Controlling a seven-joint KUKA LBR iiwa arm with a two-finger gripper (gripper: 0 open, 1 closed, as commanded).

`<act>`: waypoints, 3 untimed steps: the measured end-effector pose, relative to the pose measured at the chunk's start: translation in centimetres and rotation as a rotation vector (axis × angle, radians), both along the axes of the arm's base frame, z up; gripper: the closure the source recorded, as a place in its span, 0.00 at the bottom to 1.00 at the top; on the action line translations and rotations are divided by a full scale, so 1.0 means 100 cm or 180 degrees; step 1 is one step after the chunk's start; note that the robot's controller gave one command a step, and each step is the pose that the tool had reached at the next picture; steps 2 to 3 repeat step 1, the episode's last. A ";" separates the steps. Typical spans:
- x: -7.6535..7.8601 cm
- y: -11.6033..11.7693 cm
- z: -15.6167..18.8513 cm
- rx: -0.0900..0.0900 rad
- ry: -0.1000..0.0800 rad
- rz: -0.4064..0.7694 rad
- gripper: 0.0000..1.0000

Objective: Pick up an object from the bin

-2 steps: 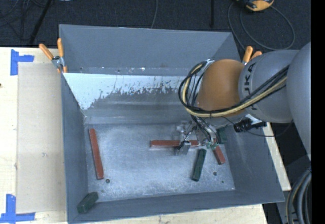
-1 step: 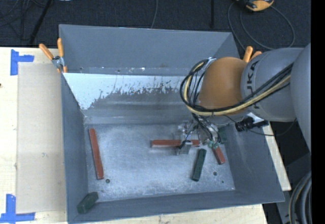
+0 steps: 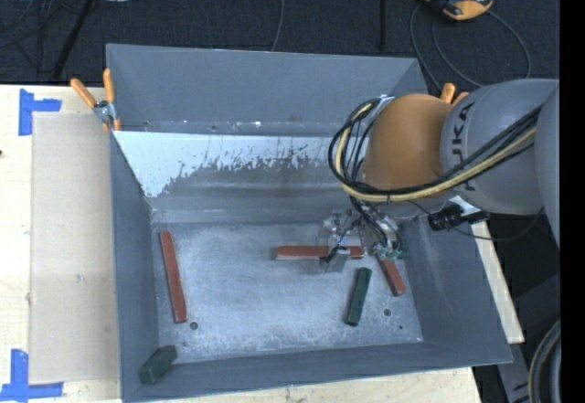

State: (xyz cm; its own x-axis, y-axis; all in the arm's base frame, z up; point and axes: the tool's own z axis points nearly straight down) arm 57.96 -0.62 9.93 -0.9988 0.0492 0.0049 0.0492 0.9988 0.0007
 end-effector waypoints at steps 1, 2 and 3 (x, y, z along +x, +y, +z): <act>0.002 0.000 0.012 0.0000 -0.0020 0.0000 1.00; 0.002 0.000 0.012 0.0000 -0.0020 0.0000 1.00; 0.002 0.000 0.012 0.0000 -0.0020 0.0000 1.00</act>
Offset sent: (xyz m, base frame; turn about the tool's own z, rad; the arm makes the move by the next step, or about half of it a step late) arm -0.0001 0.0001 0.0640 0.0000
